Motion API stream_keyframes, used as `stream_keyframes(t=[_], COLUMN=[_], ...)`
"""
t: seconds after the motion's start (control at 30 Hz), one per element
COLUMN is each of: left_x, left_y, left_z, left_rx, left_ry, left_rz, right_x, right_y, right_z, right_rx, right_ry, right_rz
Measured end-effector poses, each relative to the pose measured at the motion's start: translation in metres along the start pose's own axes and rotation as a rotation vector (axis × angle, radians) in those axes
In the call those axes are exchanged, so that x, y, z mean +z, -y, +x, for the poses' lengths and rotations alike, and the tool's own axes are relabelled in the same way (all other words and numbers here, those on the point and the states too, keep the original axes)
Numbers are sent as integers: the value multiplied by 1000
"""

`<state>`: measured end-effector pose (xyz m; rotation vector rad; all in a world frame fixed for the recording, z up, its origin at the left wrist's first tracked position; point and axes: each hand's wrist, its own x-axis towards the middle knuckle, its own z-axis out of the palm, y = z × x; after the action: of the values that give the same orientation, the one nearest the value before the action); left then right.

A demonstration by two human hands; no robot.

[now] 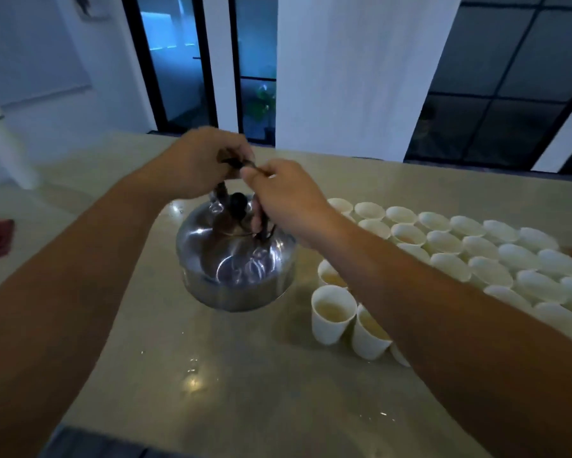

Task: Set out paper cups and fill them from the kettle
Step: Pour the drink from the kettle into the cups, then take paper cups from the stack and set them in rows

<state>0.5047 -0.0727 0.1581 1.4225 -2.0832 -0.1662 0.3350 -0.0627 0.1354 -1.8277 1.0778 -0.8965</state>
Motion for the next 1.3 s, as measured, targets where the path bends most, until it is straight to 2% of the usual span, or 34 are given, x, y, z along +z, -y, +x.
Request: stream_keyframes(t=[0.17,0.33,0.47,0.7,0.77,0.83,0.93,1.0,1.17,1.3], left_x=[24,39,45,47,41,31,29,45,126,201], left_y=[61,85,94,100,86,70,28,-14,-135,-221], left_z=[-42,-64,-77,-85,-86,-83,-72,-62,-37,-30], left_rx=[-56,-141,-226,-301,-312,-319,-262,-187,25,158], left_ry=[-2,-23,-10,2,22,-22,-166,-182,24,227], left_rz=[-66,-106,-169,-142,-90,-3,-100,-181,-350,-468], right_x=[63,103,113,114,99,73,15,-34,-160,-235], right_y=[-19,-38,-49,-56,-54,-54,-53,-50,-54,-68], right_z=[-4,-7,-9,-15,-22,-34,-60,-83,-153,-218], right_rx=[113,166,208,231,231,191,121,102,212,413], right_ry=[106,139,168,149,148,112,18,-34,-183,-331], right_rz=[88,114,129,84,57,27,-6,-83,-441,-566])
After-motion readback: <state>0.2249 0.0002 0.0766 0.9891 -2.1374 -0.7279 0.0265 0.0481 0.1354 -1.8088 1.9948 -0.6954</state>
